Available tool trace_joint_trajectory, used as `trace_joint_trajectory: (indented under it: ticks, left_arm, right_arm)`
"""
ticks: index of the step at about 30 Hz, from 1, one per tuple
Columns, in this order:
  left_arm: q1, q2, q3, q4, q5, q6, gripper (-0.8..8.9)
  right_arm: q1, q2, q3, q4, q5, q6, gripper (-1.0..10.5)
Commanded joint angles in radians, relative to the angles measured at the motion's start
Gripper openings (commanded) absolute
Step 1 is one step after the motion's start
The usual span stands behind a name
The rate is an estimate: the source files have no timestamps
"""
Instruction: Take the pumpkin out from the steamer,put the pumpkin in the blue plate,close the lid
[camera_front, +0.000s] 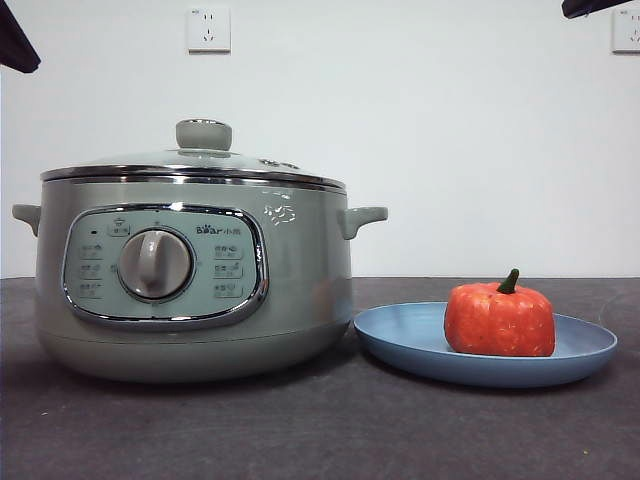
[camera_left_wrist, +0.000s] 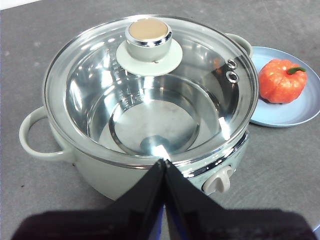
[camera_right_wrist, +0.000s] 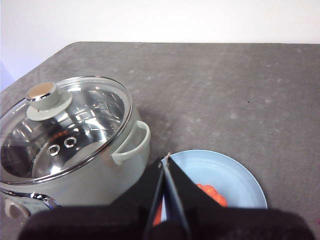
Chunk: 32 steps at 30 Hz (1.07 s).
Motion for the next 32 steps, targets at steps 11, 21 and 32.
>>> trace_joint_trajectory:
  ticks: [11, 21, 32]
  left_arm:
    - [0.099, -0.201, -0.020, -0.042, 0.007, 0.019, -0.03]
    - [0.456, -0.546, -0.315, 0.183, 0.005, 0.020, -0.03]
    - [0.626, -0.634, -0.642, 0.438, 0.056, 0.015, -0.03]
  right_arm:
    - [0.000, -0.003, -0.009, 0.003, 0.003, 0.010, -0.2]
    - [0.000, -0.003, -0.009, 0.003, 0.003, 0.010, -0.2]
    - [0.000, -0.003, -0.009, 0.000, 0.003, 0.010, -0.2]
